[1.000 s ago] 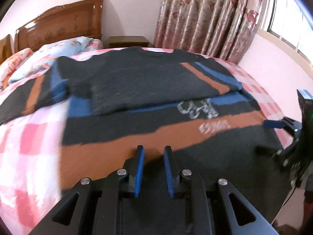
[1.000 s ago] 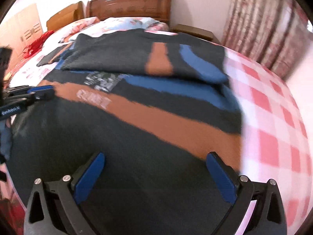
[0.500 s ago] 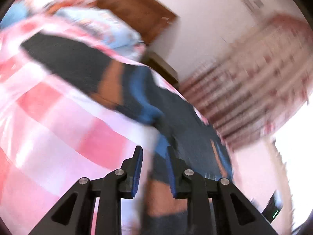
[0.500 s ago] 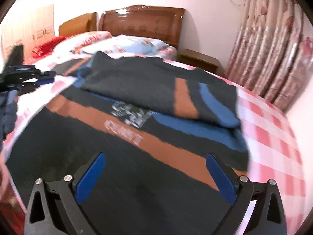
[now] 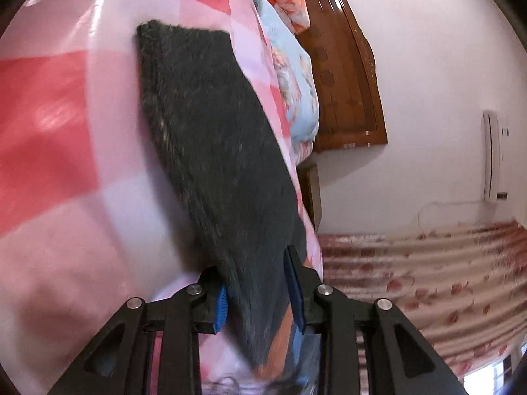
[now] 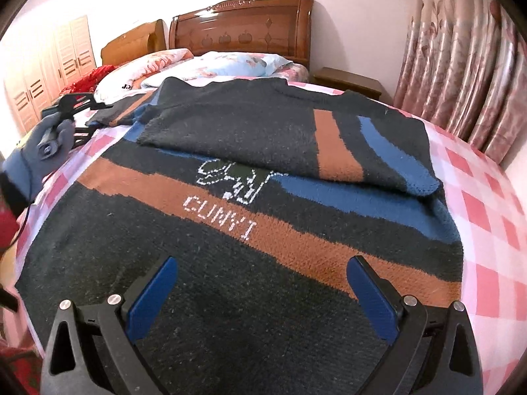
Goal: Fold small clothes
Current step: 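Grasp the other sleeve cuff with the left tool and lift it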
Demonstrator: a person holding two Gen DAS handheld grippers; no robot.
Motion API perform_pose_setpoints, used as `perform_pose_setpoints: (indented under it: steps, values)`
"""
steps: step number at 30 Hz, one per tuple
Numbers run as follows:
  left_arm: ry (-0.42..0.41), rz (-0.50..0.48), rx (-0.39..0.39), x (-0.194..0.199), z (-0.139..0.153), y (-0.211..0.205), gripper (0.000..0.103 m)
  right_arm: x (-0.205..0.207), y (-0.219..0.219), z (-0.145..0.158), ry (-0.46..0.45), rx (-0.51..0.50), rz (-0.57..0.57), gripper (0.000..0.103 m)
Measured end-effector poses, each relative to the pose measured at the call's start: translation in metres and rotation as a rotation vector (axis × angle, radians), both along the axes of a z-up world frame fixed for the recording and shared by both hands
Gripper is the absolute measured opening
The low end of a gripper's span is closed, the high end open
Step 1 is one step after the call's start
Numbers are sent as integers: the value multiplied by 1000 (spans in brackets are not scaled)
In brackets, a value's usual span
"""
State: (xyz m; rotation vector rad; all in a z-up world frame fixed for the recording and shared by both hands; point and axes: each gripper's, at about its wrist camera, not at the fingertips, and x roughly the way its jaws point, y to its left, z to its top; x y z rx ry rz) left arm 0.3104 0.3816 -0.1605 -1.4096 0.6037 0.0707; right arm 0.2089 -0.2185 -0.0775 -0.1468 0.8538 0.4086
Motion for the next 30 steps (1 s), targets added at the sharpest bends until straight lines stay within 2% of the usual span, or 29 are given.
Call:
perform_pose_setpoints:
  steps: [2, 3, 5, 8, 11, 12, 14, 16, 17, 20, 22, 24, 28, 30]
  values:
    - [45, 23, 30, 1, 2, -5, 8, -1, -4, 1, -4, 25, 3, 103]
    - [49, 32, 57, 0, 7, -10, 8, 0, -5, 1, -1, 37, 3, 103]
    - [-34, 33, 136, -9, 35, -26, 8, 2, -9, 0, 9, 61, -5, 103]
    - [-175, -63, 344, -10, 98, -82, 8, 5, -11, -1, 26, 70, -14, 103]
    - [-319, -257, 522, -5, 157, -162, 9, 3, -10, -1, 20, 63, -15, 103]
    - [-365, -344, 596, -3, 175, -198, 9, 2, -10, -1, 17, 61, -16, 103]
    - [-442, -552, 710, -3, 191, -271, 9, 2, -10, -1, 11, 58, -21, 103]
    - [-476, -752, 809, -7, 187, -336, 16, 2, -10, -1, 9, 58, -25, 103]
    - [-463, -832, 871, -12, 178, -365, 19, 2, -11, -1, 8, 59, -27, 103]
    - [-378, -958, 1025, -23, 143, -414, 19, 0, -12, 1, 2, 66, -30, 103]
    - [-346, -971, 1064, -26, 129, -418, 19, -2, -14, 1, -7, 73, -29, 103]
    - [-327, -945, 1045, -34, 121, -402, 19, -3, -15, 2, -12, 83, -24, 103]
    - [-254, -745, 1042, -32, 115, -339, 20, -2, -15, 2, -11, 93, -23, 103]
    - [-188, -624, 1004, -31, 109, -298, 20, -2, -17, 3, -14, 104, -25, 103]
